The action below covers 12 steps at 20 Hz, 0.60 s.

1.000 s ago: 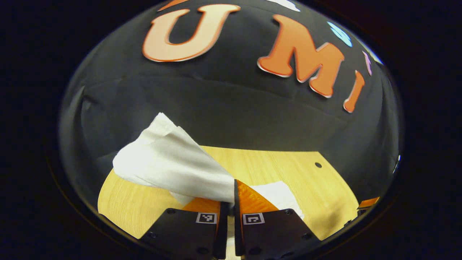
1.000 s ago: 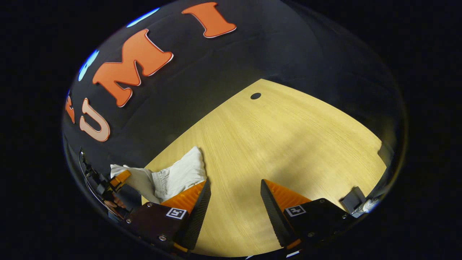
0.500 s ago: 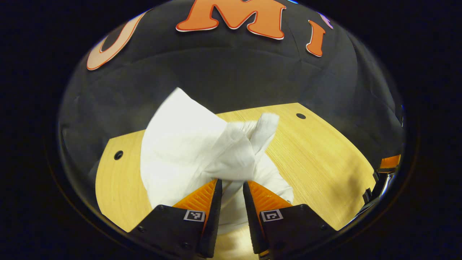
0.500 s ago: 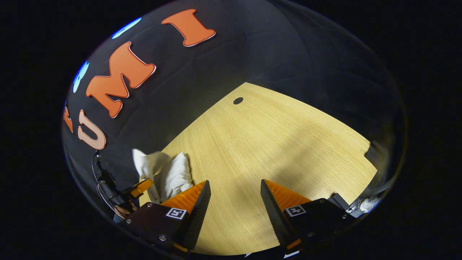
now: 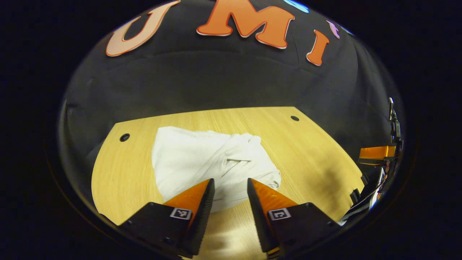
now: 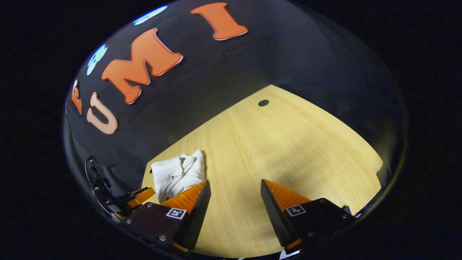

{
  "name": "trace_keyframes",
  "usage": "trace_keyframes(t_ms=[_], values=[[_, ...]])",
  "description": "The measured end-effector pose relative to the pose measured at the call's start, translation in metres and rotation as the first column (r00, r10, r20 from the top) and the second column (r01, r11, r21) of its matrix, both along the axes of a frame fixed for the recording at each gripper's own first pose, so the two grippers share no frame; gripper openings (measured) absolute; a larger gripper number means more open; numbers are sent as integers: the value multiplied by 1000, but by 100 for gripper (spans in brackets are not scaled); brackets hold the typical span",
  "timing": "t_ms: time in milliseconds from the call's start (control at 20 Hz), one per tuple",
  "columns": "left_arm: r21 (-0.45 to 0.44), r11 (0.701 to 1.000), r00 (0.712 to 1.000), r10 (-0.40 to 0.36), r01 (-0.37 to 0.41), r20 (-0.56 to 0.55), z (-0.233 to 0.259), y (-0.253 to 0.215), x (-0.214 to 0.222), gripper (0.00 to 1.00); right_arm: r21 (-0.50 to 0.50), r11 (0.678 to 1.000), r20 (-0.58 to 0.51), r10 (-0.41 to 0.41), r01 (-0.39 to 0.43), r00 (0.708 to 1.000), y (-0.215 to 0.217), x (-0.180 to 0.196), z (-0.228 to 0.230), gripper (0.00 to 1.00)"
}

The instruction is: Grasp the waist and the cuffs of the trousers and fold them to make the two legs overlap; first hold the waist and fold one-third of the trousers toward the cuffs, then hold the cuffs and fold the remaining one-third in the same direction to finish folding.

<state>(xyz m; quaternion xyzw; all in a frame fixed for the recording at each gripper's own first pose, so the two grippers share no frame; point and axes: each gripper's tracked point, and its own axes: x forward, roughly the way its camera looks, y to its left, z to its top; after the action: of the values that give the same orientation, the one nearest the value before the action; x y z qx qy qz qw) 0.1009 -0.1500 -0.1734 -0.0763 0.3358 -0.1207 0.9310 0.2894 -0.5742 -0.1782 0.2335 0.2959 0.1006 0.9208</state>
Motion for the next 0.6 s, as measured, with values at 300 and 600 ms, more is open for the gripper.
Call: trace_keyframes(t_ms=[300,600], values=[[110,981,977,143,-162,161,61,56,-23,92,-165,978,179,154,-125,972,56,5,37,95],[140,920,861,276,-365,428,136,81,-47,93,-300,944,328,238,-138,914,94,-4,68,96]])
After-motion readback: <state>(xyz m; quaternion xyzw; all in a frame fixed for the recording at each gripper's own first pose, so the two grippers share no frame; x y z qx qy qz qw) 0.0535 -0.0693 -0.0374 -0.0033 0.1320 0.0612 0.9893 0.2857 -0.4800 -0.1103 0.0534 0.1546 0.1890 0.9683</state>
